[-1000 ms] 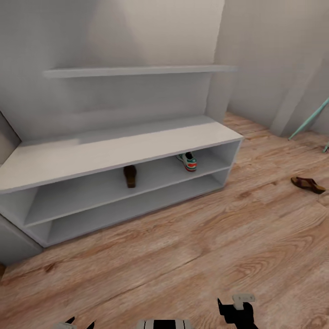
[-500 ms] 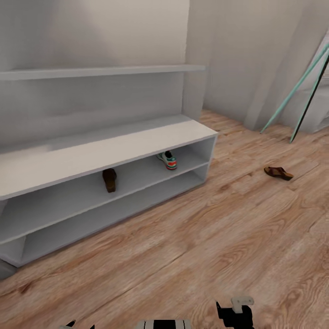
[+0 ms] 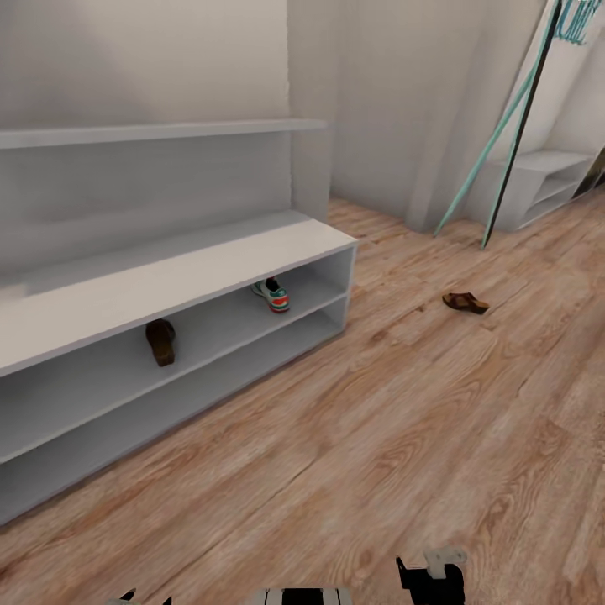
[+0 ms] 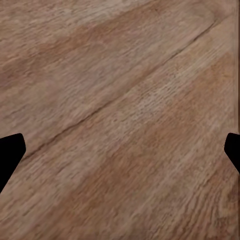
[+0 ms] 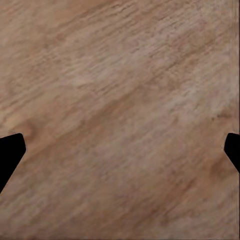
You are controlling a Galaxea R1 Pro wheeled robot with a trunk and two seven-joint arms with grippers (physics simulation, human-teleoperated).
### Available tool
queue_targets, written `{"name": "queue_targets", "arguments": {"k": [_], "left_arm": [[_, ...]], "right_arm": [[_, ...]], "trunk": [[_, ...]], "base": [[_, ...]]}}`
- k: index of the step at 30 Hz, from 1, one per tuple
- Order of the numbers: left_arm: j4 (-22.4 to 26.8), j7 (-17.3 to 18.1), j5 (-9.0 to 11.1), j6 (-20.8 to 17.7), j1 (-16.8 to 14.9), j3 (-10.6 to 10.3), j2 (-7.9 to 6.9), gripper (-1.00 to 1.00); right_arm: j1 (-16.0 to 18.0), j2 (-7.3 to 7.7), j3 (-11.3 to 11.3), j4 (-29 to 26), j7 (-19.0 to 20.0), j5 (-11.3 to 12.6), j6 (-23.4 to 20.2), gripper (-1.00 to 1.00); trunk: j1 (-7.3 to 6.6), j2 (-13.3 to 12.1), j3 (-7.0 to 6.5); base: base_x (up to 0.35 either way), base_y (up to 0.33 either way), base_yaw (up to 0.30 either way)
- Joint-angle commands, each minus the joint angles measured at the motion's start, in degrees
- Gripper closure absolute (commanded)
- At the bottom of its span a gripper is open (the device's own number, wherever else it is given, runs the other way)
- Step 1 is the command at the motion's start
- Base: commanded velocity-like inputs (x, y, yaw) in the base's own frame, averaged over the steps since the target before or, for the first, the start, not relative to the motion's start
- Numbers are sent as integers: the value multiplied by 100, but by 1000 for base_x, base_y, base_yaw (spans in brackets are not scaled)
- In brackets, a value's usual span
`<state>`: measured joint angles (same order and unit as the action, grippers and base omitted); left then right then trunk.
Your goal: Pick up the two gym shoes and the two sandals from the corridor floor and place them onto the hallstand (shoe rack) in the corridor, making sure they are on the rack and not on the floor. Arrange them so the two gym shoes are next to each other and the two sandals are next to each other.
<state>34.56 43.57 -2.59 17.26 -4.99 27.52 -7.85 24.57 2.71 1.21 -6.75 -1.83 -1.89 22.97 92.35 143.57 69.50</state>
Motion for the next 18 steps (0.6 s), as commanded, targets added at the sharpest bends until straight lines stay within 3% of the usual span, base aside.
{"name": "queue_targets", "arguments": {"k": [1, 8, 18], "left_arm": [[-1, 24, -27, 22, -3, 28, 3, -100], [-2, -111, -24, 18, -4, 35, 9, -100], [-3, -711, 14, 20, -3, 38, 11, -100]], "right_arm": [[4, 0, 11, 7, -19, -20, 15, -100], [4, 1, 11, 7, -19, -21, 17, -100], [4, 1, 11, 7, -19, -20, 19, -100]], "trunk": [[-1, 2, 4], [-1, 2, 4], [-1, 2, 4]], "base": [[0, 0, -285], [0, 0, -285], [0, 0, -285]]}}
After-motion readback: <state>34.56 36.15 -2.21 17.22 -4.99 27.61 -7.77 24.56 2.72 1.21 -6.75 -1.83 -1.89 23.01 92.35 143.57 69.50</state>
